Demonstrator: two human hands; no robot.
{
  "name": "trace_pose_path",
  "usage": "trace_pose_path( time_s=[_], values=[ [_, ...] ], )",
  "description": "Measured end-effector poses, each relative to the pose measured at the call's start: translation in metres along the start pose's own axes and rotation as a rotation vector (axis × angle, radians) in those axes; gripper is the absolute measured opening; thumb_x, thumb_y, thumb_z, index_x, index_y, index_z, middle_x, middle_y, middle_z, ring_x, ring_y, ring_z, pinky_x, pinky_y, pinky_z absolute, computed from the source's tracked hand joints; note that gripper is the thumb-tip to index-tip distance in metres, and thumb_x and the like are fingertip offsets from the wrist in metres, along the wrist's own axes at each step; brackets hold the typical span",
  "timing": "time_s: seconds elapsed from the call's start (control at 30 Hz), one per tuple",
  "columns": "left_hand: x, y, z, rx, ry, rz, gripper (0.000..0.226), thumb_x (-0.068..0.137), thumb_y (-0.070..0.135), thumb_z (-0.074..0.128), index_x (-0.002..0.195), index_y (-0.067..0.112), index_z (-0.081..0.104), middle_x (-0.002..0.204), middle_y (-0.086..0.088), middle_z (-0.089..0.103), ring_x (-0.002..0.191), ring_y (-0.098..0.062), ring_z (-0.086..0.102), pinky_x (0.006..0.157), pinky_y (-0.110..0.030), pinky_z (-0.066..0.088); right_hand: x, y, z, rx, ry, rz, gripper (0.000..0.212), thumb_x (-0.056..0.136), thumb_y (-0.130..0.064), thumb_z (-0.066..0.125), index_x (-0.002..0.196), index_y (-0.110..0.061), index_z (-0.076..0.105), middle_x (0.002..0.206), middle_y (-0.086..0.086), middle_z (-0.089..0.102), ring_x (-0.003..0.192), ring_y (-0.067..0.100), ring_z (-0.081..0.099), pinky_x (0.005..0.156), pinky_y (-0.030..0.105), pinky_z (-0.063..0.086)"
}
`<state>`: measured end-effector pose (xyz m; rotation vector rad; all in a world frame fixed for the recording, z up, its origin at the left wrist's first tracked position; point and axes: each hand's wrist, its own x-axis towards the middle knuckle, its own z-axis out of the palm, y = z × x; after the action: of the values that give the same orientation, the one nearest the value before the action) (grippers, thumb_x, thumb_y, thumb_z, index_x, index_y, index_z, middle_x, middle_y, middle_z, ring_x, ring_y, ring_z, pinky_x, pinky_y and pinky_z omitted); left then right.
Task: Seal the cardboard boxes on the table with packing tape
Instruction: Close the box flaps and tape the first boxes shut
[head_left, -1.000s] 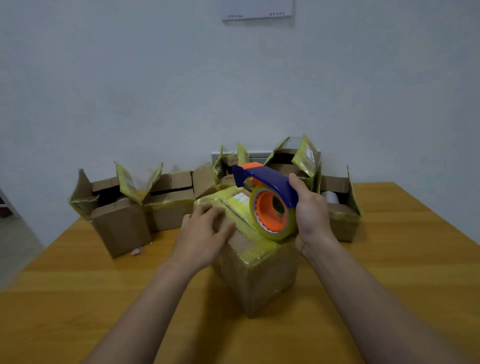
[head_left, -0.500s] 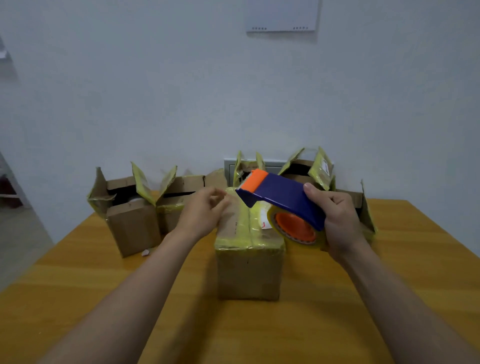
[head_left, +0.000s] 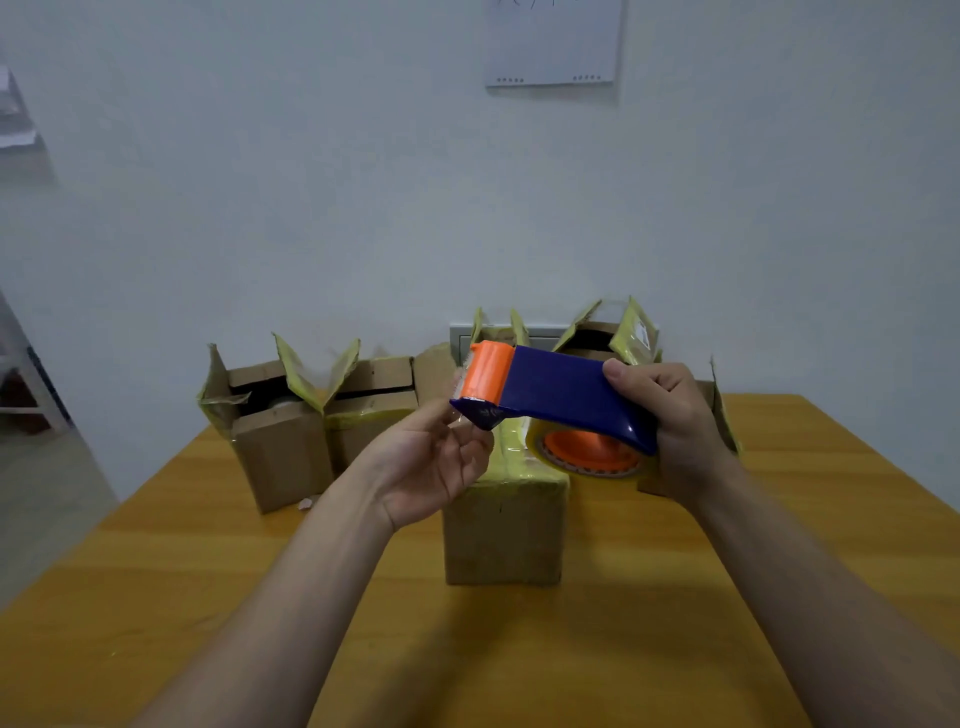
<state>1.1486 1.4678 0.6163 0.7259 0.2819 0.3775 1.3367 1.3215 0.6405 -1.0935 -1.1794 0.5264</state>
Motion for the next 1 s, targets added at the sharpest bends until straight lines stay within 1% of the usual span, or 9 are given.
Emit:
trace_pose_path(
  time_s=[0.1, 0.2, 0.33, 0.47, 0.57, 0.67, 0.8, 0.9, 1.0],
  values=[
    [-0.004, 0.000, 0.003, 0.000, 0.032, -0.002, 0.020, 0.088, 0.017, 0.064, 0.095, 0.001, 0.074, 0.082, -0.008, 0.066, 0.060, -0.010, 0.062, 0.052, -0.018, 0.055, -0.001, -0.003, 0.000, 0.011, -0.013, 0.003, 0.038, 0.092, -0.033, 0.054, 0.062, -0.017, 0.071, 0.063, 0.008, 0.064, 0.056, 0.018, 0.058, 0.055, 0.021, 0.047],
    [-0.007, 0.006, 0.004, 0.204, 0.132, 0.049, 0.021, 0.082, 0.012, 0.065, 0.099, 0.000, 0.068, 0.075, -0.006, 0.061, 0.057, -0.010, 0.060, 0.049, -0.016, 0.053, 0.000, -0.003, -0.004, 0.003, -0.029, 0.018, 0.037, 0.091, -0.034, 0.056, 0.062, -0.018, 0.072, 0.064, 0.011, 0.064, 0.058, 0.021, 0.059, 0.056, 0.023, 0.048],
    [-0.006, 0.011, 0.007, 0.467, 0.238, 0.137, 0.017, 0.099, 0.011, 0.062, 0.101, -0.002, 0.074, 0.085, -0.015, 0.070, 0.065, -0.011, 0.063, 0.055, -0.016, 0.056, 0.002, -0.001, -0.006, -0.022, -0.063, 0.028, 0.035, 0.092, -0.032, 0.054, 0.066, -0.022, 0.076, 0.068, 0.005, 0.070, 0.062, 0.016, 0.064, 0.057, 0.020, 0.051],
    [-0.005, 0.007, 0.010, 0.460, 0.271, 0.218, 0.020, 0.097, 0.004, 0.062, 0.091, 0.003, 0.081, 0.090, -0.016, 0.074, 0.070, -0.011, 0.068, 0.058, -0.017, 0.057, 0.004, 0.004, -0.007, -0.013, -0.066, 0.032, 0.036, 0.092, -0.033, 0.052, 0.066, -0.024, 0.076, 0.068, 0.001, 0.071, 0.062, 0.014, 0.065, 0.058, 0.019, 0.051],
    [-0.006, 0.008, 0.007, 0.391, 0.226, 0.165, 0.019, 0.090, 0.004, 0.066, 0.107, 0.001, 0.075, 0.086, -0.015, 0.072, 0.060, -0.009, 0.066, 0.052, -0.015, 0.055, 0.005, 0.010, -0.012, 0.006, -0.082, 0.044, 0.033, 0.091, -0.039, 0.058, 0.069, -0.022, 0.075, 0.072, 0.007, 0.071, 0.065, 0.019, 0.065, 0.060, 0.023, 0.052],
    [-0.007, 0.009, 0.001, 0.479, 0.212, 0.109, 0.030, 0.080, 0.014, 0.072, 0.107, 0.004, 0.075, 0.082, -0.012, 0.074, 0.058, -0.008, 0.067, 0.051, -0.016, 0.055, 0.007, 0.017, -0.017, 0.022, -0.116, 0.052, 0.036, 0.083, -0.050, 0.064, 0.071, -0.018, 0.074, 0.072, 0.012, 0.069, 0.066, 0.024, 0.064, 0.061, 0.026, 0.052],
    [-0.004, 0.009, -0.004, 0.718, 0.303, 0.142, 0.020, 0.099, 0.024, 0.066, 0.108, 0.010, 0.075, 0.094, -0.013, 0.079, 0.071, -0.014, 0.076, 0.055, -0.019, 0.055, 0.010, 0.025, -0.020, 0.003, -0.144, 0.057, 0.052, 0.077, -0.063, 0.073, 0.072, -0.011, 0.073, 0.068, 0.014, 0.067, 0.062, 0.025, 0.062, 0.061, 0.031, 0.050],
    [-0.001, 0.010, -0.009, 0.910, 0.370, 0.218, 0.018, 0.099, 0.027, 0.067, 0.106, 0.013, 0.077, 0.098, -0.007, 0.080, 0.089, -0.019, 0.078, 0.061, -0.022, 0.055, 0.011, 0.030, -0.021, -0.009, -0.137, 0.054, 0.045, 0.083, -0.052, 0.069, 0.069, -0.009, 0.072, 0.064, 0.014, 0.064, 0.058, 0.023, 0.060, 0.061, 0.031, 0.047],
    [0.002, 0.008, -0.012, 0.843, 0.393, 0.264, 0.018, 0.095, 0.023, 0.070, 0.103, 0.010, 0.080, 0.101, -0.009, 0.080, 0.090, -0.018, 0.074, 0.063, -0.021, 0.055, 0.011, 0.033, -0.021, -0.015, -0.148, 0.054, 0.044, 0.084, -0.051, 0.067, 0.070, -0.010, 0.071, 0.065, 0.012, 0.064, 0.058, 0.024, 0.060, 0.060, 0.030, 0.048]
  ],
)
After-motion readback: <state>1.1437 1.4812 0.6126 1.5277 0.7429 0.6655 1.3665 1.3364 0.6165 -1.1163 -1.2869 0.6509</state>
